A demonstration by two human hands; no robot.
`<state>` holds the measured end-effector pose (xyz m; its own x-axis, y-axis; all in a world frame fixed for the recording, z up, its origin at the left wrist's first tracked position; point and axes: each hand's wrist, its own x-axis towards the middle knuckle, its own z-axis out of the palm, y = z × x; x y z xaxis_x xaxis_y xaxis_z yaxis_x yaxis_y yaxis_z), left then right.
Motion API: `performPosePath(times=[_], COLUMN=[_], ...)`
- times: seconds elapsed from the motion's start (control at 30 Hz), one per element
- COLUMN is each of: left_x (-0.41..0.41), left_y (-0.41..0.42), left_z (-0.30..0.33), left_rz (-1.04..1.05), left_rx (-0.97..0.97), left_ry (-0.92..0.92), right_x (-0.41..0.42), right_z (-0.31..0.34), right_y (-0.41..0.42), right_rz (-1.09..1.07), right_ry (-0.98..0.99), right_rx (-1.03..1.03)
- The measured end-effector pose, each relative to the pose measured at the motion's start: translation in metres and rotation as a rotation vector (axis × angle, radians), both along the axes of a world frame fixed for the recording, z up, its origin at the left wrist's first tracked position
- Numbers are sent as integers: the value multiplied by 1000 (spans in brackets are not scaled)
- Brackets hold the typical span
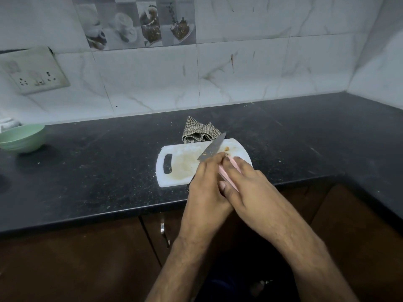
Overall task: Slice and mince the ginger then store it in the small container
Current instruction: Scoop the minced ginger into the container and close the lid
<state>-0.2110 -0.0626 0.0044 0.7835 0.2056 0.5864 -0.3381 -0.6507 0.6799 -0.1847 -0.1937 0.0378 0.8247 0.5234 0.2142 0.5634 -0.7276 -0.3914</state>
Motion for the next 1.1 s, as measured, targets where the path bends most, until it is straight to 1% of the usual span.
performPosePath(times=[0.1,0.2,0.3,0.37,0.43,0.5,0.57,0.63,0.7,0.8,0.9,1.0,1.1], left_x=[-1,1,5,8,13,18,22,28,37,54,69,83,98], left_y=[-1,0,6,10,12,12,11,12,12,11,6,-3,-10], left_z=[3,9,12,9,0,-6,-10,-11,-10,-3,1,0,-3], left_rz=[2,-23,-56,-141,-212,-230,-251,-265,-246,-160,-89,-26,3], left_rx=[-60,-119,-162,-287,-402,-435,-435,-412,-301,38,220,429,536], left_ry=[20,16,34,101,163,199,225,249,249,194,201,278,311], right_x=[-2,0,5,9,12,15,17,22,30,47,65,84,106], right_z=[-1,-4,-10,-15,-21,-27,-33,-36,-35,-36,-47,-60,-70], right_y=[1,3,1,-1,-2,-2,-4,-7,-11,-17,-22,-30,-38], right_rz=[-22,9,101,113,77,44,27,21,1,-95,-192,-275,-314], right_ry=[-66,-75,-61,-91,-134,-169,-181,-176,-171,-184,-170,-132,-129], right_rx=[44,191,332,437,515,496,472,489,519,531,508,485,475])
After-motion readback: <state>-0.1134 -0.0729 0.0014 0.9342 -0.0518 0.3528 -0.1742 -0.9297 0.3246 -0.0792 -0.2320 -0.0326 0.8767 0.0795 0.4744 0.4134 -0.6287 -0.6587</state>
